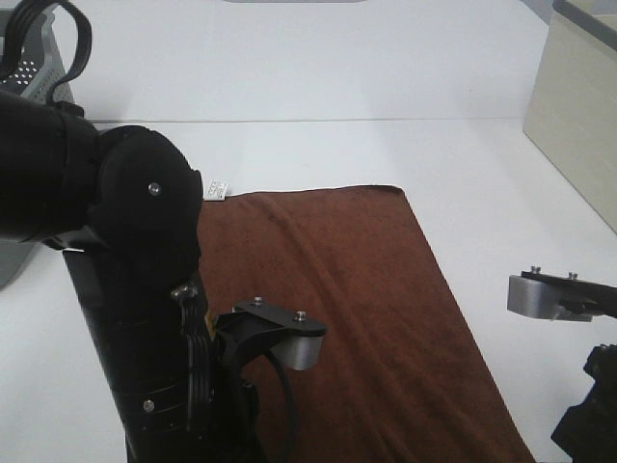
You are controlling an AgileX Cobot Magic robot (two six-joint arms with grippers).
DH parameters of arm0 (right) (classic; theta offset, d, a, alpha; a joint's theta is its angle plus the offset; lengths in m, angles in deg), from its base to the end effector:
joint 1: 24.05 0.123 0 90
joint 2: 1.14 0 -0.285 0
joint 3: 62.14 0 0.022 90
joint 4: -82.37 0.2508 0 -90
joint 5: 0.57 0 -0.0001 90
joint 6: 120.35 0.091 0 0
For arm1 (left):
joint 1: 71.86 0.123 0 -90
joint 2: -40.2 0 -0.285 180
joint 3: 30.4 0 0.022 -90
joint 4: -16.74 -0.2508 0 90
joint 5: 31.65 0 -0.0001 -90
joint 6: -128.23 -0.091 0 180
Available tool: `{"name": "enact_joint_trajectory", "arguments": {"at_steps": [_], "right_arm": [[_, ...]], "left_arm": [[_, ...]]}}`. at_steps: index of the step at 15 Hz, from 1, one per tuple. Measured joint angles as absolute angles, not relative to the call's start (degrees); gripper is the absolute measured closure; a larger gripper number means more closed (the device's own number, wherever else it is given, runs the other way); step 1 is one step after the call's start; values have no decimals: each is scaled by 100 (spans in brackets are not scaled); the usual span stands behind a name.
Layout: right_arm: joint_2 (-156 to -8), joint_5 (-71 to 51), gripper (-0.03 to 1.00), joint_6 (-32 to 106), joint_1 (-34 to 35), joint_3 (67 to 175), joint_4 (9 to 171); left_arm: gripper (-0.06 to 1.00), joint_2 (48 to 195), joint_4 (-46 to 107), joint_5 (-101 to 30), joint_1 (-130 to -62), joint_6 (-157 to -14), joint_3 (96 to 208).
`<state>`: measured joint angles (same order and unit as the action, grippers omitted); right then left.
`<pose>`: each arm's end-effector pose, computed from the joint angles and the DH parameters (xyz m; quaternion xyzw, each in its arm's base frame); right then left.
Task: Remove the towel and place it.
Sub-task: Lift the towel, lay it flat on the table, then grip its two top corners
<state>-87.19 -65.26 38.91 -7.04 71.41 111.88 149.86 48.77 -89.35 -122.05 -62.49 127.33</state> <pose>0.1415 0.0857 0.1751 0.1749 -0.9507 -0.2160 0.1376 0.1541 -0.2487 0.1592 -0.3420 -0.9100 0.1798 0.1502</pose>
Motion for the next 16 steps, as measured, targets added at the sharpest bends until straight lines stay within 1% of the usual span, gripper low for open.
{"name": "enact_joint_trajectory", "arguments": {"at_steps": [1,2,4,5,6,7,9,11,13,16], "right_arm": [[-8719,-6503,76,3891,-704,7141,11217],[-8719,-6509,64,3896,-704,7141,11257],[-8719,-6434,34,3982,-704,7141,11291],[-8719,-6417,24,3994,-704,7141,11291],[-8719,-6417,19,4017,-704,7141,11291],[-8719,-6411,16,4022,-704,7181,11274],[-8725,-6262,15,4034,-709,7542,11045],[-8759,-5987,15,4131,-727,8104,10592],[-8983,-5913,14,4194,-858,8808,10495],[-9670,-5879,14,3982,-1746,9834,10667]], "left_arm": [[84,14986,4974,-8923,-12205,-6249,12733],[69,14986,5152,-8843,-12205,-6249,12733],[32,14986,5536,-8683,-12205,-6220,12739],[14,14986,5628,-8671,-12205,-6209,12739],[4,14986,5650,-8671,-12205,-6209,12739],[1,14986,5650,-8671,-12205,-6209,12739],[-1,14986,5628,-8706,-12142,-6220,12808],[-1,14986,5444,-8734,-11775,-6220,13020],[-2,14986,5089,-8751,-11225,-6220,13323],[-2,14992,4298,-8711,-10389,-6186,13782]]}}
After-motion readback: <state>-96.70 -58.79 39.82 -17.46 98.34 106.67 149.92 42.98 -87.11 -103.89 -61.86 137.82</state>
